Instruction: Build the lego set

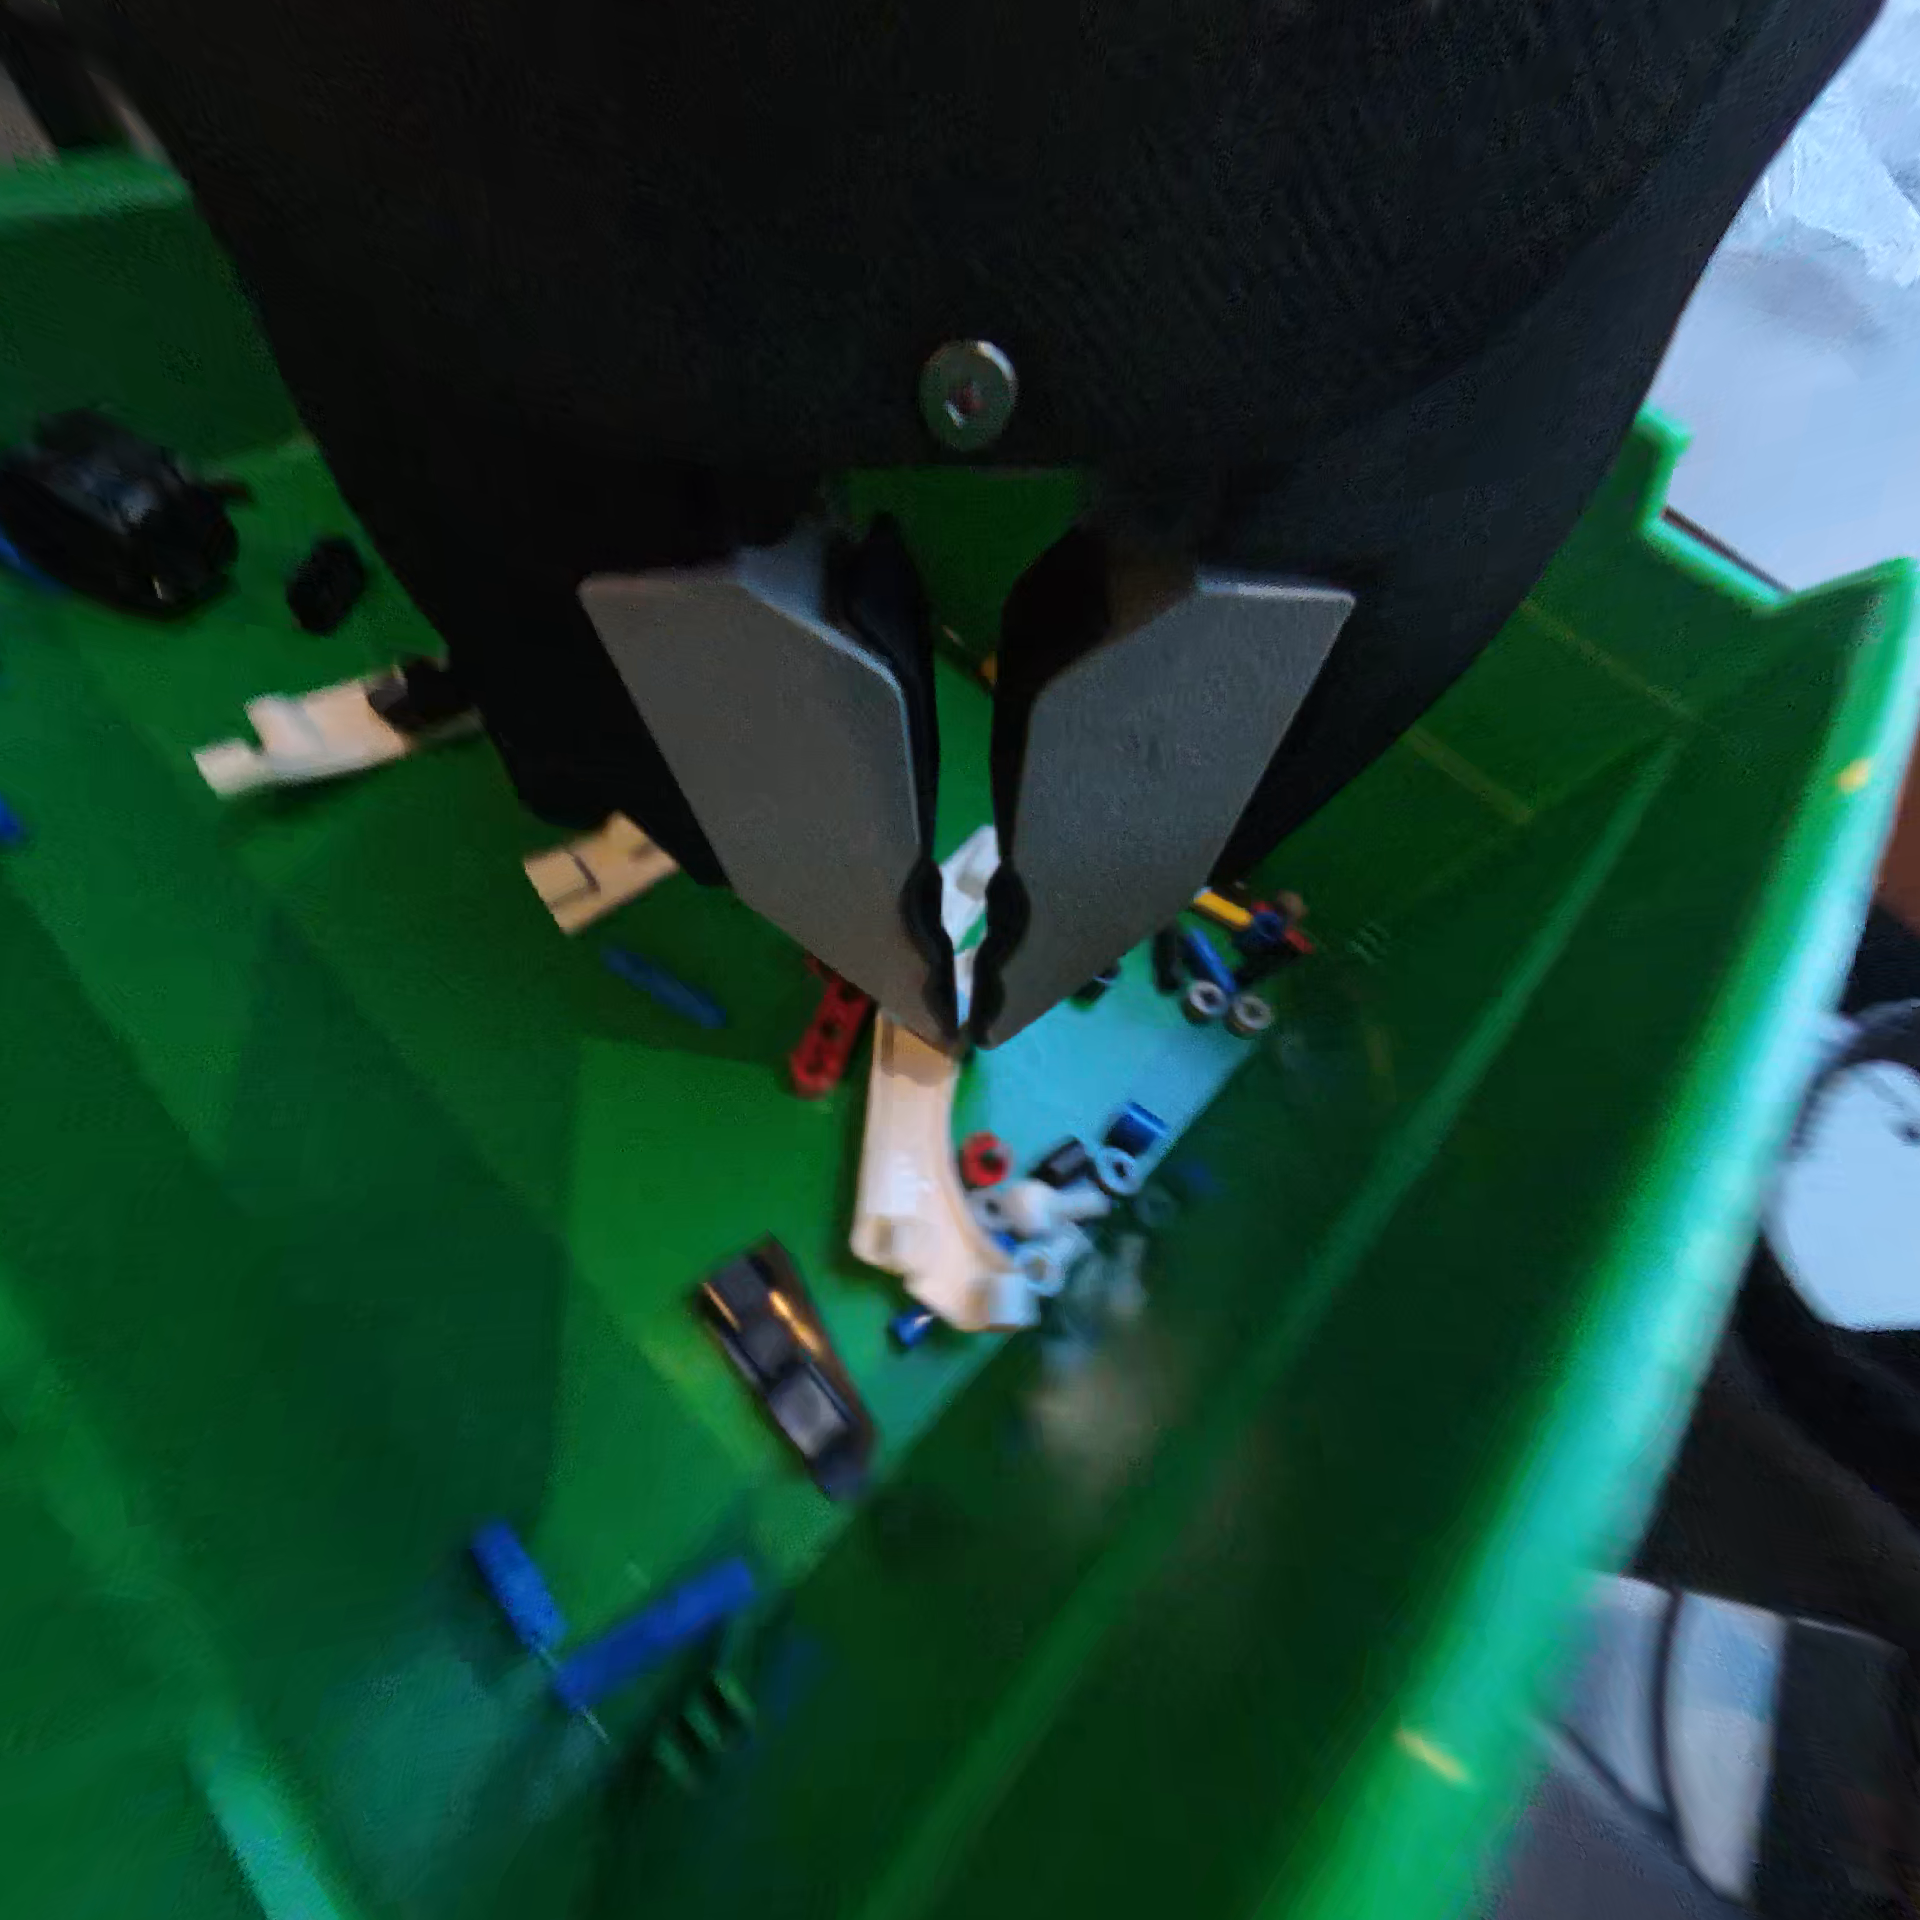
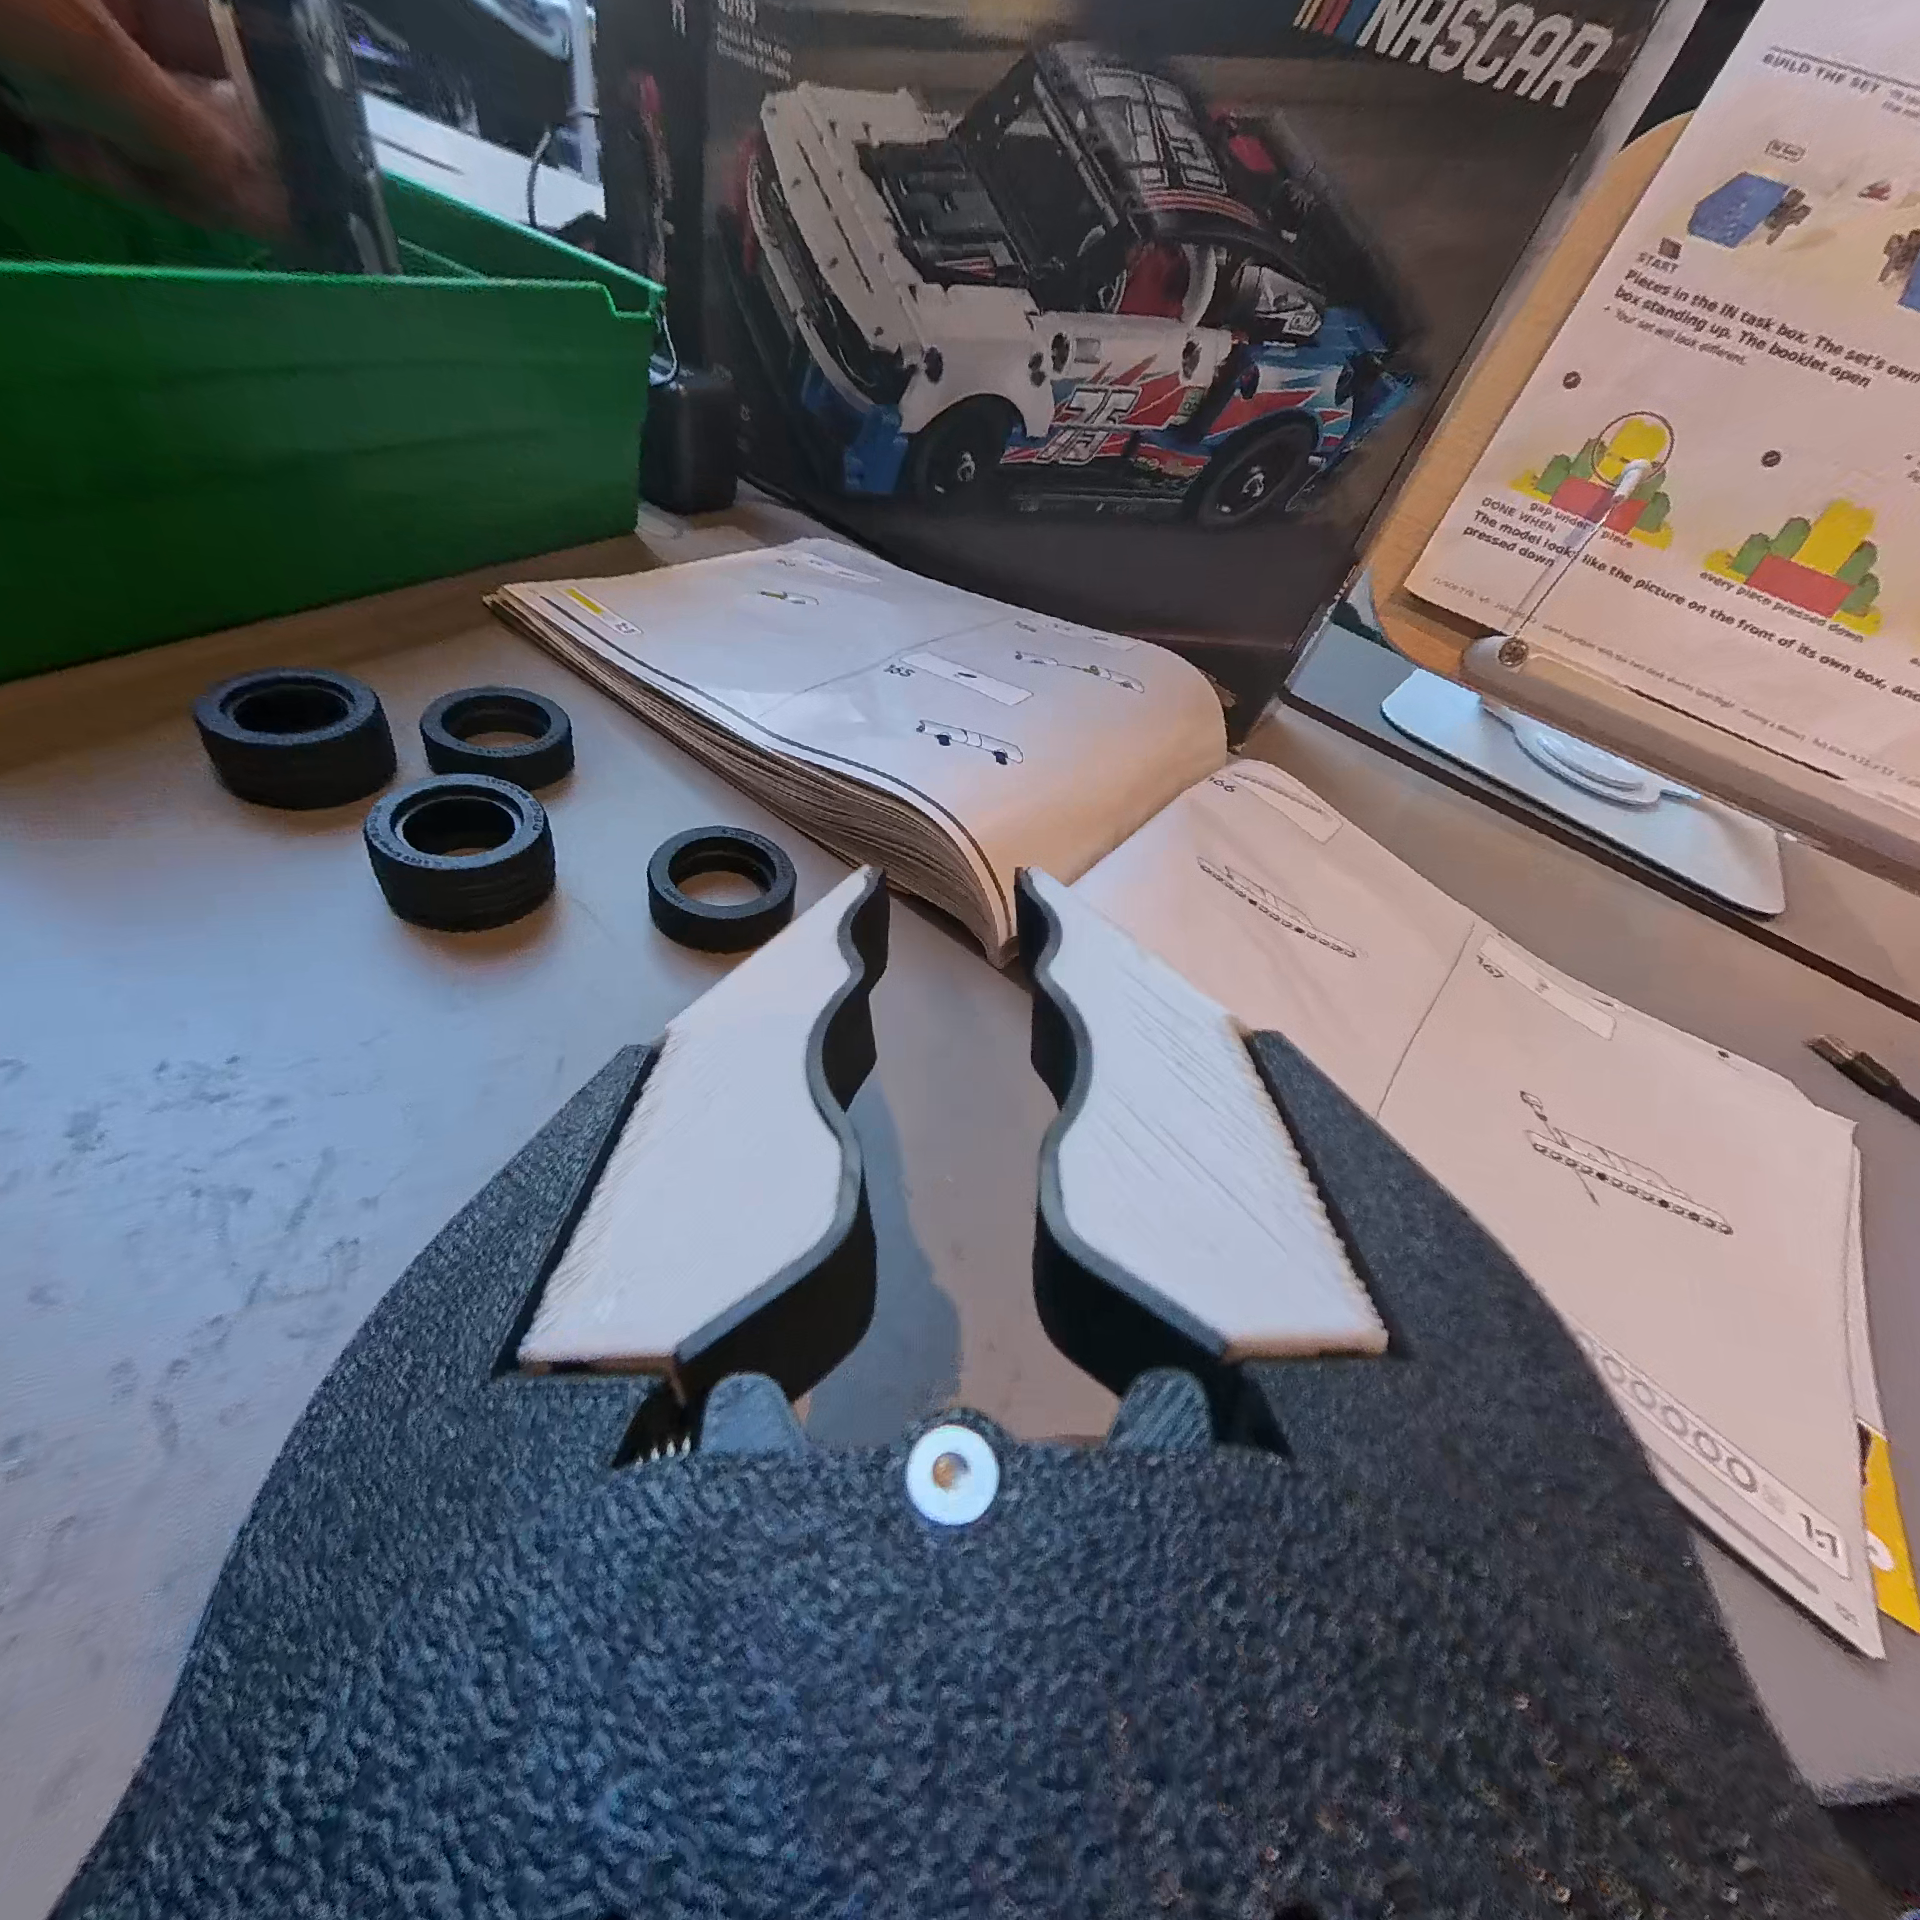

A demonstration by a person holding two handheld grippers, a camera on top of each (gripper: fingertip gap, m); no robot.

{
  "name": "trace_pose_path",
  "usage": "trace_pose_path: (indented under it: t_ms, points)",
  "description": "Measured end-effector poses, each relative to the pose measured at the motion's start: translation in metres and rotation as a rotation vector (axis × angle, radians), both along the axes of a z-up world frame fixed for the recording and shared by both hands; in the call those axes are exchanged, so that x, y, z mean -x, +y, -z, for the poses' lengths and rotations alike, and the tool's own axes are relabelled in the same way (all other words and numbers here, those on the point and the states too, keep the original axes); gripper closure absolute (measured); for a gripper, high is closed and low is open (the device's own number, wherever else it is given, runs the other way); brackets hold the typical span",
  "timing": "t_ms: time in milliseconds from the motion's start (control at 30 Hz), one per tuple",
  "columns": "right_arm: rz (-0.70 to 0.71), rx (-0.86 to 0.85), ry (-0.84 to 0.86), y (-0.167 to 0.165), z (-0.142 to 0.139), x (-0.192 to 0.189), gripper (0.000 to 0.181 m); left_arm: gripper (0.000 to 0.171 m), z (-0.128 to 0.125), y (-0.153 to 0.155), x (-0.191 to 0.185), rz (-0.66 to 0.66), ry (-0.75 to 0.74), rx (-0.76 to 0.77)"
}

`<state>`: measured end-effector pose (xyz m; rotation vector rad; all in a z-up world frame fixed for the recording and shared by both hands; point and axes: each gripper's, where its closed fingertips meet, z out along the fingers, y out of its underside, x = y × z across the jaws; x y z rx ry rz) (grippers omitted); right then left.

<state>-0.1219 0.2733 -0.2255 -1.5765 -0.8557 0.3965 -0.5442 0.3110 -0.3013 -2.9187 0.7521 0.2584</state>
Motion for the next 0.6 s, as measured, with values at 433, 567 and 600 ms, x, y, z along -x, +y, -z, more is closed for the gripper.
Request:
trace_pose_path:
  t_ms: [433,567,600]
  points:
    - [-0.025,0.023,0.095,-0.002,-0.009,-0.004,0.159,0.154,-0.022,0.039,-0.006,-0.076,-0.074,-0.182]
    - [-0.028,0.03,0.123,-0.003,-0.011,-0.006,0.159,0.151,-0.009,0.037,-0.008,-0.13,-0.123,-0.126]
    - [-0.03,0.031,0.13,-0.003,-0.012,-0.006,0.159,0.151,-0.005,0.035,-0.004,-0.128,-0.104,-0.116]
